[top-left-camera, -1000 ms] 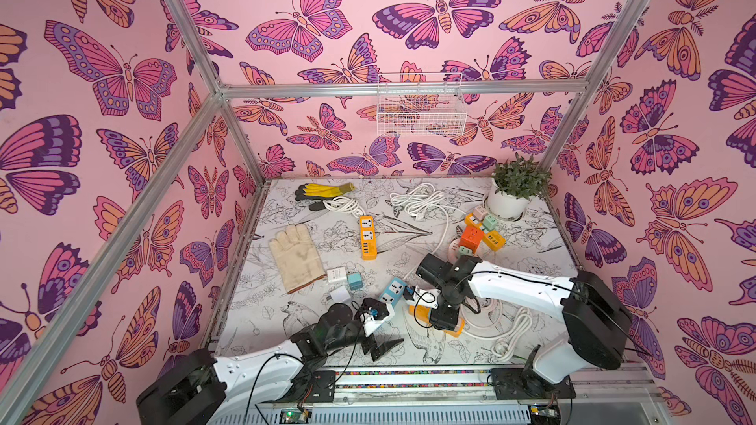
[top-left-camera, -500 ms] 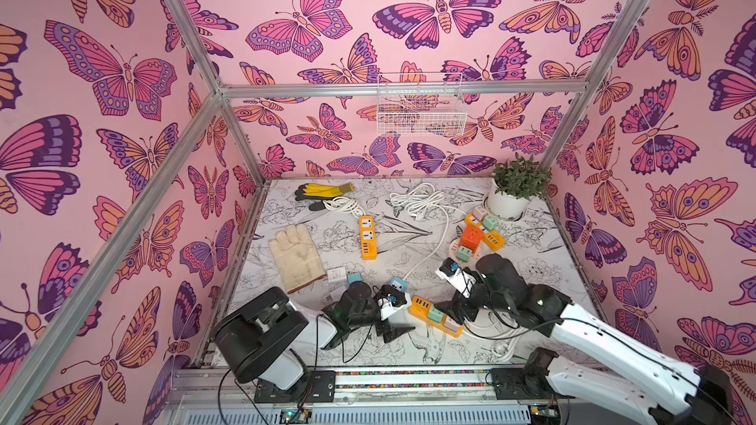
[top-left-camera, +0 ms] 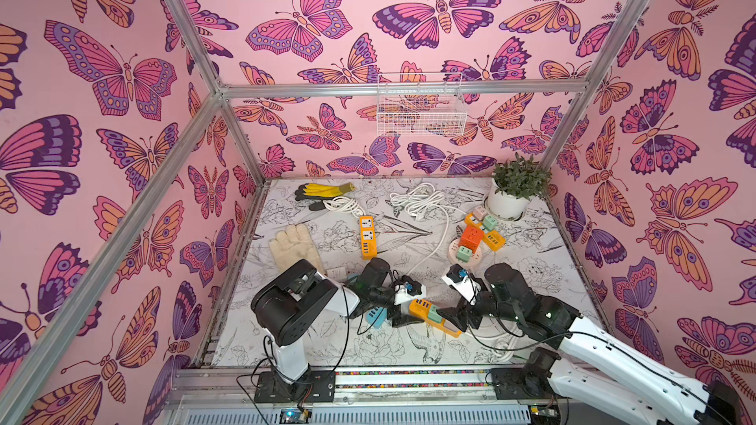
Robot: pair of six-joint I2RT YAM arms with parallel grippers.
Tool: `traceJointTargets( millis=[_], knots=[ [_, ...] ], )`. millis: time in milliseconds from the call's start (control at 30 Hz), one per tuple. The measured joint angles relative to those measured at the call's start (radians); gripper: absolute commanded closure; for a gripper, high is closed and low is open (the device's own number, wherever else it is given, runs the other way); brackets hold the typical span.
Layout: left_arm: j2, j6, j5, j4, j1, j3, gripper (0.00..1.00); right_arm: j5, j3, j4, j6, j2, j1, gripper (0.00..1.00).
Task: Pull the plug off the socket
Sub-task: Move the socket to the center of the board.
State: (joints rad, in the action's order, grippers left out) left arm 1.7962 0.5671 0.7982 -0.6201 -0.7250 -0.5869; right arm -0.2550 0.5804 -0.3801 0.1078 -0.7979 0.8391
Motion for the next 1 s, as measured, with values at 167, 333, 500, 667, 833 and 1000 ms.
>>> traceJointTargets(
  millis=[167, 333, 500, 667, 833, 1000],
  knots=[
    [0.013, 0.063, -0.010, 0.069, -0.003, -0.043, 0.18, 0.003, 0.000, -0.002, 0.000, 0.006, 0.000, 0.13],
    [0.013, 0.122, -0.060, 0.101, -0.025, -0.054, 0.23, 0.003, 0.000, -0.011, 0.000, 0.002, 0.000, 0.14],
    [-0.023, 0.163, -0.126, 0.161, -0.037, -0.051, 0.37, 0.002, 0.001, -0.013, 0.001, 0.003, 0.000, 0.14],
    [-0.093, 0.155, -0.150, 0.245, -0.040, -0.018, 0.45, -0.002, 0.004, -0.016, 0.005, -0.009, 0.000, 0.13],
    [-0.137, 0.122, -0.144, 0.276, -0.041, 0.018, 0.48, -0.053, 0.055, -0.048, 0.069, -0.117, 0.000, 0.11],
    [-0.150, 0.103, -0.147, 0.278, -0.041, 0.027, 0.49, -0.132, 0.084, -0.055, 0.183, -0.205, 0.000, 0.12]
  ],
)
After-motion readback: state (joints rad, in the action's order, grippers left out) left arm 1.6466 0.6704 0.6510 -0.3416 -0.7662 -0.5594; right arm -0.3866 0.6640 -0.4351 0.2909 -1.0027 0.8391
